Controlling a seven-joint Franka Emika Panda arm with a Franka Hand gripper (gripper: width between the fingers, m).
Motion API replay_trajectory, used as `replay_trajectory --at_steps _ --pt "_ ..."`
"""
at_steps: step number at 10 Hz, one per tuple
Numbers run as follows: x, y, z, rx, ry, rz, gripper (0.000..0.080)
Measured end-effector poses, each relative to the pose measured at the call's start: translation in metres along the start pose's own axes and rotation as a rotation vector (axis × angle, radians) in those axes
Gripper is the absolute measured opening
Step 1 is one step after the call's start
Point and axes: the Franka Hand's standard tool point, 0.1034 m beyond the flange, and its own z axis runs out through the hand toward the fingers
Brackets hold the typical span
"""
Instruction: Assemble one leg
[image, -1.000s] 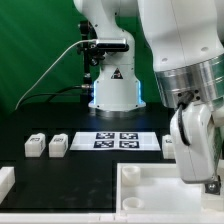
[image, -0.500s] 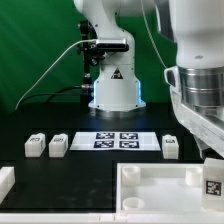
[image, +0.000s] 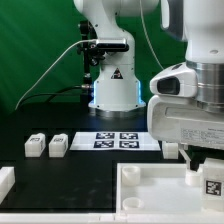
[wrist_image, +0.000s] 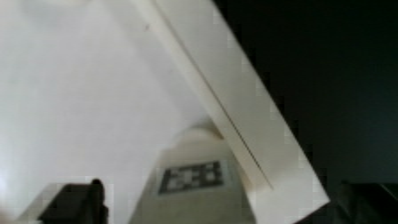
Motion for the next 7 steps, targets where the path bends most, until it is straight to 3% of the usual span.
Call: replay_trajectory --at_steps 1,2,4,7 --pt "0.0003 0.0011 0.0009 0.006 0.003 0.105 0.0535" --pt "-0.0008 -0.0013 0.0012 0.005 0.003 0.096 0.0535" --pt "-0.0012 0.0008 0.0022 0.01 -0.004 0.356 0.0298" --pt "-0.0007 0.0022 0.0022 0.011 -0.007 0.755 0.0298"
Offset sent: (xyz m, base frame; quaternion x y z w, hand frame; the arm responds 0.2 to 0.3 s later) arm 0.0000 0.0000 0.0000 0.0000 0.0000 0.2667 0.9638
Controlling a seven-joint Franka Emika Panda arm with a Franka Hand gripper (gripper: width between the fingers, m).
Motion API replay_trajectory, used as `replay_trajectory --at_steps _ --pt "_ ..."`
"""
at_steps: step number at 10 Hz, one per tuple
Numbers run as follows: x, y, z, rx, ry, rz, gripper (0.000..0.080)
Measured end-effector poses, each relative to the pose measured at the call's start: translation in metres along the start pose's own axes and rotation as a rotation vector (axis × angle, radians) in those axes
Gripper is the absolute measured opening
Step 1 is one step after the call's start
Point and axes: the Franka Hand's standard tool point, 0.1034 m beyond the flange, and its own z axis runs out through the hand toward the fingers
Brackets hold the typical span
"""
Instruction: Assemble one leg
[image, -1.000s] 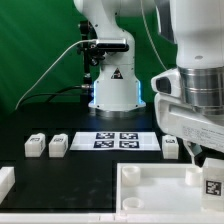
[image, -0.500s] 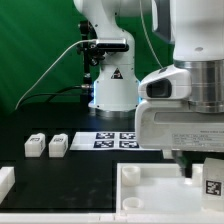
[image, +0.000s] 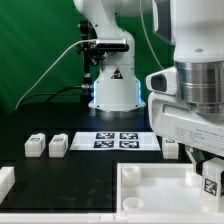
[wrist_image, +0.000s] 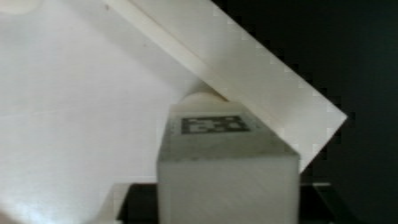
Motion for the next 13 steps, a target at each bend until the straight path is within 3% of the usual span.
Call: replay_trajectory --at_steps 2,3,6,8,10,11,12,13 --pt "0.003 0.003 0.0 0.046 -0.104 0.532 0.0298" --pt "0.002 0.004 0.0 0.053 -0.11 0.59 0.0298" --pt "0.002 0.003 -0.002 0.051 -0.122 0.913 0.0298" --pt "0.004 0.004 -0.003 0.047 -0.111 0.97 0.0301" --pt "0.002 0.005 0.0 0.04 -0.112 0.966 0.0545" --pt "-0.002 0.003 0.001 0.039 -0.113 0.959 0.0619" --pt "-0.013 0.002 -0.002 0.053 -0.125 0.965 0.064" --pt "-0.024 0.007 -0.004 0.047 -0.132 0.965 0.064"
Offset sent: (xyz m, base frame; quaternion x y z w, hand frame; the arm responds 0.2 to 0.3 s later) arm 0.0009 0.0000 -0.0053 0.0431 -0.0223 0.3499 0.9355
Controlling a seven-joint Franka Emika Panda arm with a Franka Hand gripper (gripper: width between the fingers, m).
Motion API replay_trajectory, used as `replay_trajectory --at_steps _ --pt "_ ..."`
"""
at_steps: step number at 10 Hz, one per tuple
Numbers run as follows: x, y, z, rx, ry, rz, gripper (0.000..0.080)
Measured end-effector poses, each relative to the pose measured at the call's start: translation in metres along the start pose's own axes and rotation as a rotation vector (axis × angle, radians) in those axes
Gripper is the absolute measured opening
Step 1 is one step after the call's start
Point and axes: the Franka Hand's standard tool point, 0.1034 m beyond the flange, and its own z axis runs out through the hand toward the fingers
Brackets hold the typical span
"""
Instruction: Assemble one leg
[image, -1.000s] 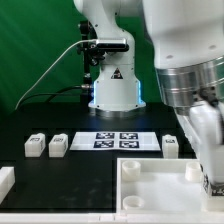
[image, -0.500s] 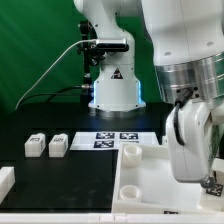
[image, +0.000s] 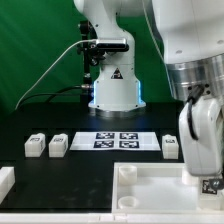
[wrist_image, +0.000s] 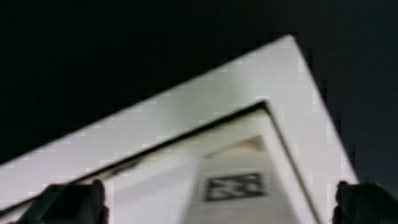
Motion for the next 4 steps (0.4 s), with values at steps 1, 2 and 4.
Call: replay_trajectory --at_steps 1,2,4 --pt "-0.0032 0.0042 -0.0012 -0.001 0.0 -0.007 0.0648" --pt "-0.0069 0.0068 -0.0005 -0.003 0.0 -0.012 0.0648" --pt "-0.0061 0.0071 0.0009 -0.004 0.002 -0.015 0.0649"
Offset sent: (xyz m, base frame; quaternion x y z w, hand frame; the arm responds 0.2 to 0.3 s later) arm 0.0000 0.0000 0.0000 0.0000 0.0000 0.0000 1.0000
